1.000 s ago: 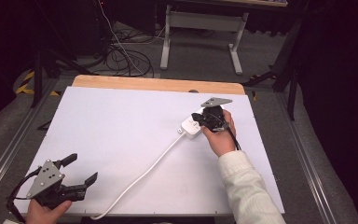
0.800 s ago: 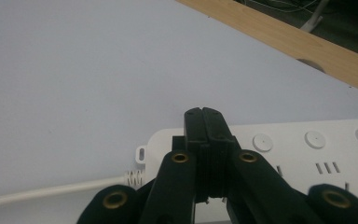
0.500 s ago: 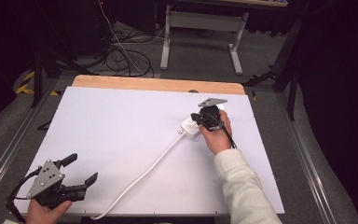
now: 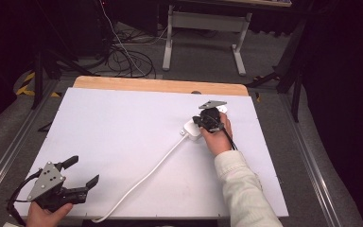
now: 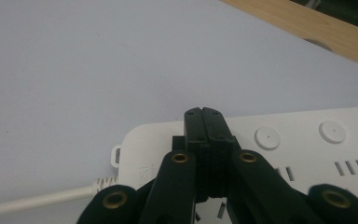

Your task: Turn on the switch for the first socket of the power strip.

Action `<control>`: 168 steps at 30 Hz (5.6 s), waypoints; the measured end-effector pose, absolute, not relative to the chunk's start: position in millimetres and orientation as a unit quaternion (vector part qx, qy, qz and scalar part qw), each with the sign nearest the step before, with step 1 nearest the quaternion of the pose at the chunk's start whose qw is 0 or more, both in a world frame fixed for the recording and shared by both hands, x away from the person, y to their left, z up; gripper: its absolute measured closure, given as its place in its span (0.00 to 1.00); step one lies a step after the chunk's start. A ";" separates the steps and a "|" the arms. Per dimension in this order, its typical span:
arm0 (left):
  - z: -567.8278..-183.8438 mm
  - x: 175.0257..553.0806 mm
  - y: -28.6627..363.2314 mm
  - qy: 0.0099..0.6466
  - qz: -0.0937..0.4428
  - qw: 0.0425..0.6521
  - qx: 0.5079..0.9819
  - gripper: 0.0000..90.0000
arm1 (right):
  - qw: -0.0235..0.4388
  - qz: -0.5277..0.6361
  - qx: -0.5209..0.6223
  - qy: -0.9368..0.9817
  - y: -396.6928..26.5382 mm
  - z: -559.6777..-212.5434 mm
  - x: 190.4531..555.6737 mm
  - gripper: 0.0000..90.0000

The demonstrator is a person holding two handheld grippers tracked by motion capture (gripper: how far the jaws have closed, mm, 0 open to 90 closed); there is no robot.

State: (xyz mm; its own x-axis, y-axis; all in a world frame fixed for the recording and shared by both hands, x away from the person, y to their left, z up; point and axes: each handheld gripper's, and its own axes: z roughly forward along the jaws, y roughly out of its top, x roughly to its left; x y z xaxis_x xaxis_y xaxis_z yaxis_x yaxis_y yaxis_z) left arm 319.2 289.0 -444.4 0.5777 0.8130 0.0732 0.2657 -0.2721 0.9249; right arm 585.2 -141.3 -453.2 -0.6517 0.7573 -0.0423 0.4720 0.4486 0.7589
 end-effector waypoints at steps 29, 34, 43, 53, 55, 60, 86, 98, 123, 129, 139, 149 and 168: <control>-444.8 319.3 288.0 0.362 0.281 0.482 0.747 0.14 | 0.200 0.370 0.366 0.830 -132.5 -459.9 585.6 1.00; -444.5 318.6 288.5 0.362 0.281 0.484 0.745 0.14 | 0.191 0.375 0.379 0.824 -133.7 -460.6 586.5 1.00; -444.4 318.6 289.1 0.361 0.281 0.485 0.746 0.14 | 0.181 0.383 0.388 0.818 -136.3 -461.9 587.7 1.00; -444.8 318.5 288.2 0.362 0.278 0.485 0.746 0.14 | 0.182 0.379 0.387 0.821 -135.3 -462.1 587.4 1.00; -444.7 318.3 288.2 0.361 0.278 0.486 0.746 0.14 | 0.182 0.379 0.387 0.821 -135.3 -462.1 587.4 1.00; -444.8 318.2 288.2 0.361 0.278 0.485 0.746 0.14 | 0.182 0.378 0.387 0.821 -135.4 -462.2 587.7 1.00; -444.6 319.3 287.8 0.363 0.282 0.483 0.745 0.14 | 0.197 0.387 0.361 0.825 -139.6 -435.9 575.7 1.00; -445.0 319.8 287.3 0.366 0.279 0.484 0.745 0.14 | 0.203 0.418 0.359 0.809 -146.6 -407.6 564.7 1.00; -444.1 319.5 288.3 0.365 0.283 0.483 0.744 0.14 | 0.202 0.474 0.303 0.801 -160.7 -364.6 504.3 0.37; -443.9 319.3 288.2 0.366 0.280 0.487 0.742 0.13 | 0.189 0.477 0.328 0.793 -168.9 -359.9 485.3 0.30; -443.1 319.0 289.1 0.366 0.281 0.489 0.740 0.13 | 0.176 0.502 0.310 0.788 -187.9 -365.3 450.4 0.21; -442.7 318.5 289.0 0.368 0.282 0.492 0.737 0.13 | 0.175 0.513 0.279 0.793 -211.0 -381.0 423.0 0.13; -442.5 317.9 289.3 0.366 0.286 0.490 0.738 0.13 | 0.135 0.516 0.273 0.801 -237.6 -438.8 399.9 0.11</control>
